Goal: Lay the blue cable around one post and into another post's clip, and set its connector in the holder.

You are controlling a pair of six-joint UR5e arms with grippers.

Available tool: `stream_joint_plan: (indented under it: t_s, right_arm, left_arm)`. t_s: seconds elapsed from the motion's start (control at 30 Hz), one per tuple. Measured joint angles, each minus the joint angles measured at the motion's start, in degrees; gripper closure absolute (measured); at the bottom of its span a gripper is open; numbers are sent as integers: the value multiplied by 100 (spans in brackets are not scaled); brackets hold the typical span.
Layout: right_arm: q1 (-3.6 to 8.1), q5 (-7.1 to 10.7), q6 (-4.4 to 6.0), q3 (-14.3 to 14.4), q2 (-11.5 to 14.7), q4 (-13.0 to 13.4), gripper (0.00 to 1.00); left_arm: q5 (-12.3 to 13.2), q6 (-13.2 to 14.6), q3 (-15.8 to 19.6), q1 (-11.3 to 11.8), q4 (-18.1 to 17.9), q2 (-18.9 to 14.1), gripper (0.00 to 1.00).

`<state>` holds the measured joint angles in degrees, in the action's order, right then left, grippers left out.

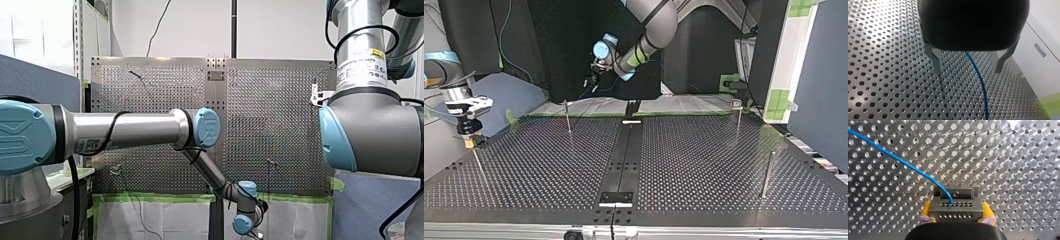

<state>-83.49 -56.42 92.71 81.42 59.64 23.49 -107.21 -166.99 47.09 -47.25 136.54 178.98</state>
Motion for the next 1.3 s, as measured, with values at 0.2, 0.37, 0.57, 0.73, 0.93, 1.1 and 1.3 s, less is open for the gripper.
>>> stream_joint_plan:
  t_s: [0.2, 0.37, 0.57, 0.73, 0.93, 1.1, 1.3]
  right_arm:
    - [0, 0, 0, 0, 0, 0, 100]
    - [0, 0, 0, 0, 0, 0, 100]
    - [0, 0, 0, 0, 0, 0, 100]
    - [0, 0, 0, 0, 0, 0, 100]
    - [0, 0, 0, 0, 0, 0, 100]
    - [0, 0, 0, 0, 0, 0, 100]
    - [0, 0, 0, 0, 0, 0, 100]
  left_arm:
    - [32, -58, -33, 30, -69, 2, 0]
    - [28, -116, -59, 55, -143, 5, 0]
    - [36, -190, -288, 41, -164, 63, 0]
    - [36, -301, -552, 9, -7, 242, 0]
    - [9, -319, -737, 22, 40, 303, 0]
    - [-14, -317, -739, 34, -83, 304, 5]
    - [-85, -304, -650, 44, -201, 301, 49]
